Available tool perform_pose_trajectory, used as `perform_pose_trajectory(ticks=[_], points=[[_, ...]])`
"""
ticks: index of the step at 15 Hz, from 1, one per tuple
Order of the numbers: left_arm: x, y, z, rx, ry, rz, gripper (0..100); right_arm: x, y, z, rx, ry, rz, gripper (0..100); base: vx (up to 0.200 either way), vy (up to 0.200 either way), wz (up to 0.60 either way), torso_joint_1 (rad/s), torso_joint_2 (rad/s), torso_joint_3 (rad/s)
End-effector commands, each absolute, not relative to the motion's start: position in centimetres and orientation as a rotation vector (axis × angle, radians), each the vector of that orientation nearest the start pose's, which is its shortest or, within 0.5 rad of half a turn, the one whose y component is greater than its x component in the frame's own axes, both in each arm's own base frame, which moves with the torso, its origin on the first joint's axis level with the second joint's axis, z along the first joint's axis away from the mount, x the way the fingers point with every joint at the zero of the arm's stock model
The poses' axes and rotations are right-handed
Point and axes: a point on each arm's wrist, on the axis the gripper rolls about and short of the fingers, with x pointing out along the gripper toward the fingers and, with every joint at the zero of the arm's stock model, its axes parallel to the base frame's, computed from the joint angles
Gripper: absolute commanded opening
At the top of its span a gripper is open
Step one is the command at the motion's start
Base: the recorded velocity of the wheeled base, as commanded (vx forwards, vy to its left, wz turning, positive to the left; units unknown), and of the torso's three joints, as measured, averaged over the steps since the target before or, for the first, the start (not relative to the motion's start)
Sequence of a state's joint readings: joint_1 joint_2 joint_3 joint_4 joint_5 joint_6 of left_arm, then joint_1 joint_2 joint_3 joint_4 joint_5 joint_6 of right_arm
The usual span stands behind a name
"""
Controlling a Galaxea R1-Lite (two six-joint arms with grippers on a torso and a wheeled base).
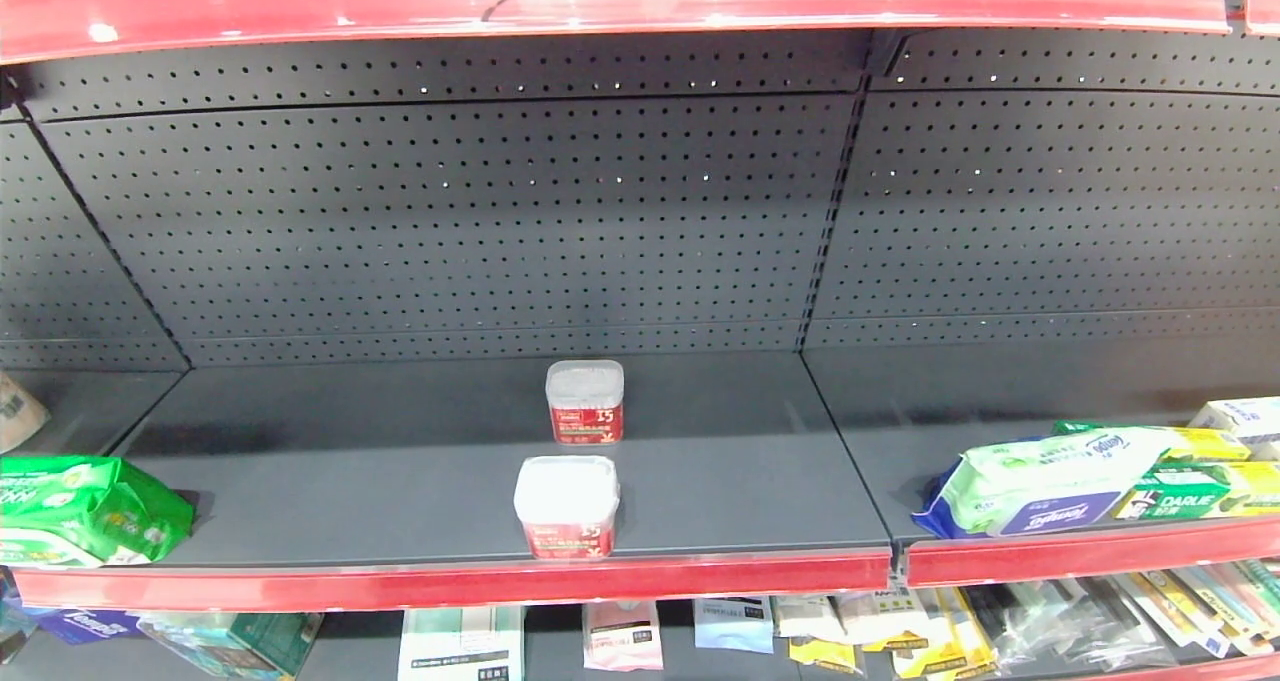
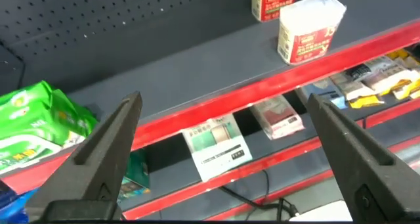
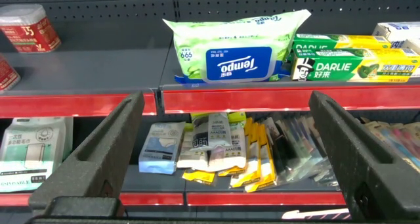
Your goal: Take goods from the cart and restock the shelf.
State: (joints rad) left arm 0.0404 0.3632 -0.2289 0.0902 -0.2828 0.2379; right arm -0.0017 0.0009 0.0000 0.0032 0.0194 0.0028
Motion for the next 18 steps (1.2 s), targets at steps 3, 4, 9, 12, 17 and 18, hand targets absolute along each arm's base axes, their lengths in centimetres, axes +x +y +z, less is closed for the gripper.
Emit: perform_pose_trajectory(ticks=[3, 4, 9, 12, 17, 18], points=[[-1.2, -0.7, 11.1, 0.199, 0.15, -0.25, 100, -2.3, 0.0, 7.5, 0.003, 0.005, 0.018, 100, 0.0, 0.0, 0.0, 0.0, 0.0, 0.0], [-1.7, -0.7, 10.1, 0.205, 0.121, -0.23, 100, -2.3, 0.0, 7.5, 0.003, 0.005, 0.018, 100, 0.0, 0.0, 0.0, 0.0, 0.0, 0.0], [-2.1, 0.0, 8.5, 0.008, 0.11, 0.133, 100, -2.3, 0.0, 7.5, 0.003, 0.005, 0.018, 100, 0.0, 0.0, 0.0, 0.0, 0.0, 0.0], [-1.8, 0.1, 8.2, 0.013, 0.072, 0.148, 100, -2.3, 0.1, 7.5, 0.0, 0.005, 0.025, 100, 0.0, 0.0, 0.0, 0.0, 0.0, 0.0], [-2.4, 0.1, 8.0, 0.072, -0.017, 0.039, 100, -2.3, 0.0, 7.5, -0.001, 0.005, 0.015, 100, 0.0, 0.0, 0.0, 0.0, 0.0, 0.0], [-2.4, 0.1, 8.0, 0.072, -0.02, 0.048, 100, -2.3, 0.0, 7.5, -0.001, 0.005, 0.015, 100, 0.0, 0.0, 0.0, 0.0, 0.0, 0.0]])
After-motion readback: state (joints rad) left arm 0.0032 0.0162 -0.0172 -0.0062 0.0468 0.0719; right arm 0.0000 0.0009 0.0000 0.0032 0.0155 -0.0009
